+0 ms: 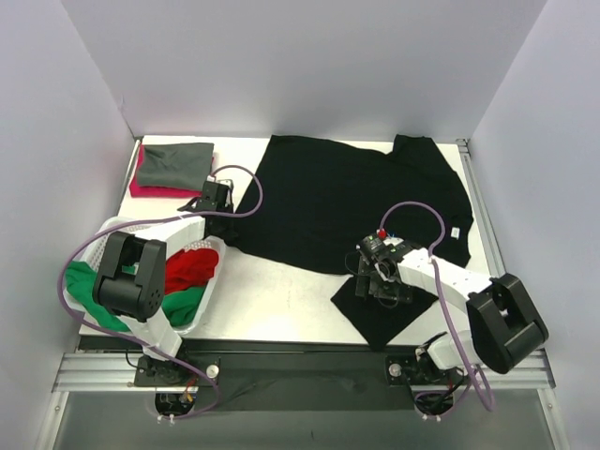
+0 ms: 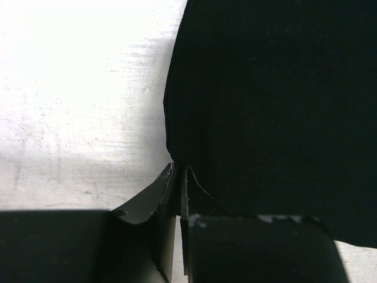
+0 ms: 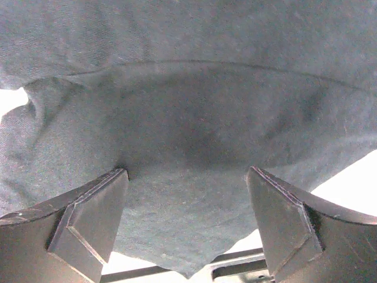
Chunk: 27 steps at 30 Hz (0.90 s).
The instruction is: Fold and stack the t-shirts
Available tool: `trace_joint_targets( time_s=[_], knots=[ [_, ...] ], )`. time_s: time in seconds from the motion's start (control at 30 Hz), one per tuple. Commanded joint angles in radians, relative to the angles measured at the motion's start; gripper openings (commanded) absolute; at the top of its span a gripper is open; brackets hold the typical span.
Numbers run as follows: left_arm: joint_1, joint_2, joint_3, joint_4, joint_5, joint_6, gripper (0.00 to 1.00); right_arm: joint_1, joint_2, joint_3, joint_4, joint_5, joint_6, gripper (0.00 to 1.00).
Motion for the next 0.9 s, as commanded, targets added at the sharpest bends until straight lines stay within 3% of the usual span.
trace_joint_targets(
  time_s=[0.0,0.27,0.43,0.63,0.87],
  knots=[
    [0.015,-0.034,0.002,0.042,0.011,0.010,0.00,-0.002,0.085,0.023,0.040,0.014,-0.005,0.86],
    [0.027,-0.030,0.007,0.043,0.011,0.010,0.00,-0.062,0.207,0.092,0.109,-0.032,-0.057,0.85],
    [0.029,-0.022,0.012,0.045,0.014,0.010,0.00,-0.079,0.202,0.161,0.093,-0.042,-0.069,0.85],
    [0.029,-0.030,0.009,0.045,0.014,0.009,0.00,-0.012,0.117,0.189,0.021,-0.022,-0.030,0.85],
    [0.031,-0.030,0.009,0.043,0.011,0.010,0.00,0.189,-0.038,0.123,-0.088,0.069,0.125,0.85]
  ],
)
